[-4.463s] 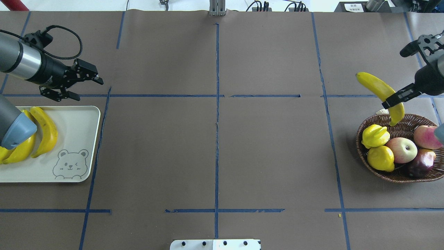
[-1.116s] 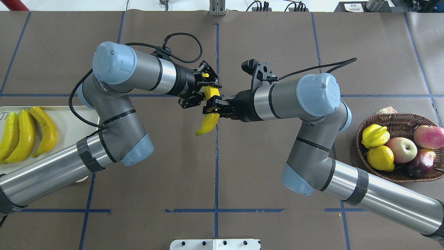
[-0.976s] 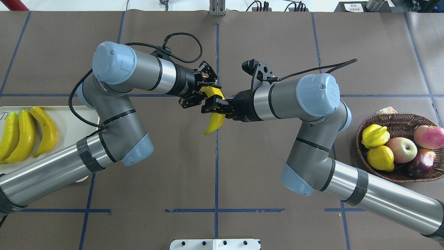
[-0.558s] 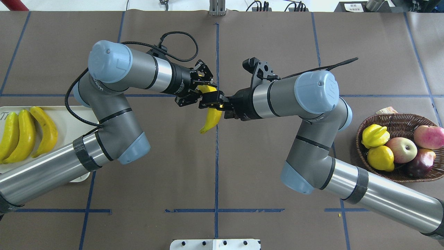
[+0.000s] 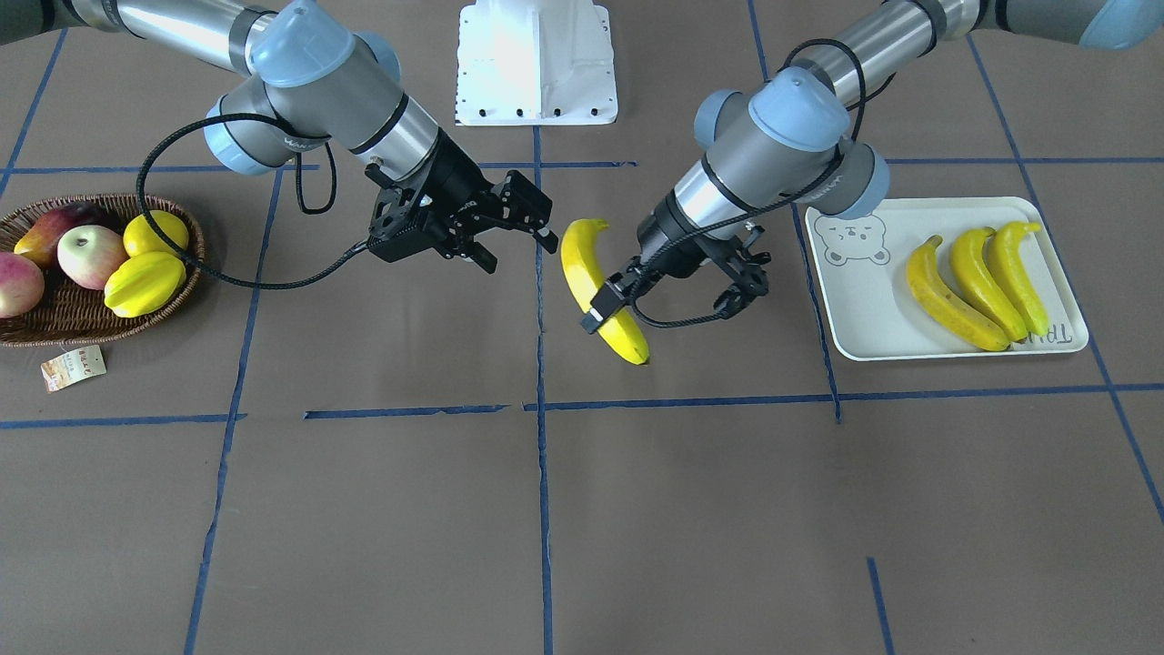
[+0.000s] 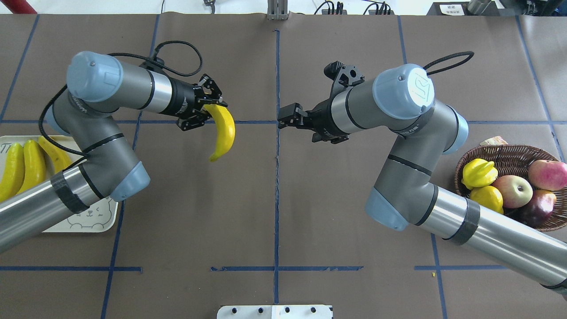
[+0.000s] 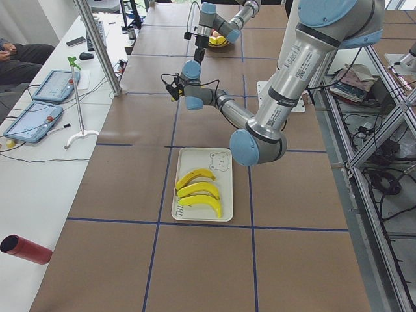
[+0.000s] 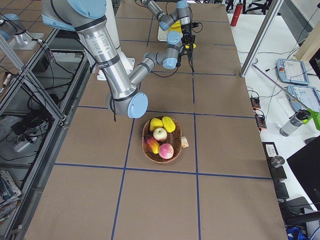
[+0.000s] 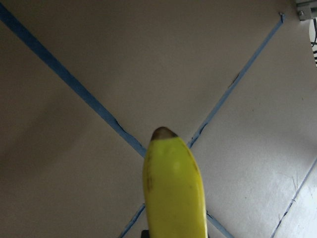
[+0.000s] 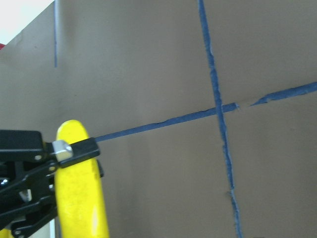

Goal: Transfer all bananas from basket to plate

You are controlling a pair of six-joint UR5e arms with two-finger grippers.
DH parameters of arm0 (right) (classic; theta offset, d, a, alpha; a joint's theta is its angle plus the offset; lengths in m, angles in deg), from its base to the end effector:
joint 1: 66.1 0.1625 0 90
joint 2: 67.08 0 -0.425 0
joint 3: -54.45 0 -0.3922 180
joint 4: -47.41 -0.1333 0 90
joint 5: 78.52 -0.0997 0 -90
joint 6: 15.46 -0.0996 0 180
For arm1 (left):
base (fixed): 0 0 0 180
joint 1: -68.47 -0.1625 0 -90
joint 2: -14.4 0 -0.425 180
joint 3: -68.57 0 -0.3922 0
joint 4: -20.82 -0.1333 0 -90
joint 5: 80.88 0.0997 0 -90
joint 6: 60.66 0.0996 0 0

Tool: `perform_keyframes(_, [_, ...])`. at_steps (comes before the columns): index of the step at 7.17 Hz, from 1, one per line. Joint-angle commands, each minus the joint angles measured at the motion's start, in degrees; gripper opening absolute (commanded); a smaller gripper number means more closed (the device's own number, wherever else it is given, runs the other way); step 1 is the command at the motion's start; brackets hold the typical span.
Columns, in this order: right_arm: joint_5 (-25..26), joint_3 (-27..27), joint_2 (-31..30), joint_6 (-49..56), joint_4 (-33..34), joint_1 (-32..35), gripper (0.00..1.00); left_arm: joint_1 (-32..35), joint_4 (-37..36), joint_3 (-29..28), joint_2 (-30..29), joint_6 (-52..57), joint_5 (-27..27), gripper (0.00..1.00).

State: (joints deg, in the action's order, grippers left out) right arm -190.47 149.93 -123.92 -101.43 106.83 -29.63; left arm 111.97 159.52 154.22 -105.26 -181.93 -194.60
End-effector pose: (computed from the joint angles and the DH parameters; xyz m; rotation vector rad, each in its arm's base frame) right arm -0.4741 -0.4699 0.2129 0.0984 -1.2357 0.2608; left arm 0.4291 -0.5357 0.2934 -0.2241 1.3456 -0.8394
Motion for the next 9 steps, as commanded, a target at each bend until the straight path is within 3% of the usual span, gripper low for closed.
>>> perform_keyframes(1, [-0.2, 5.1, 0.0, 10.2, 20.1, 1.8, 1.00, 3.9, -5.4, 1.3, 5.9, 8.7, 0.5, 0.00])
perform_keyframes(2, [-0.2, 8.4, -0.3, 16.5, 29.9, 2.9, 1.00, 5.3, -9.6, 2.9, 9.4, 13.5, 0.6, 0.00])
perform_keyframes(4, [-0.1, 10.5, -0.8, 27.1, 40.7, 6.1, 1.00, 7.5, -10.7, 6.1, 18.8, 23.2, 0.6, 0.00])
perform_keyframes(6, [-0.1, 10.4, -2.2, 36.8, 44.1, 9.3, 1.00, 8.0, -10.6, 7.6, 24.4, 26.3, 0.6, 0.00])
perform_keyframes(7, [-0.2, 10.5, -2.6, 37.2, 43.8, 9.5, 1.00, 8.0, -10.4, 7.7, 25.9, 26.3, 0.7, 0.05])
perform_keyframes(9, [-0.2, 10.5, -2.8, 37.2, 43.8, 9.5, 1.00, 8.0, -10.4, 7.6, 28.1, 26.3, 0.6, 0.55])
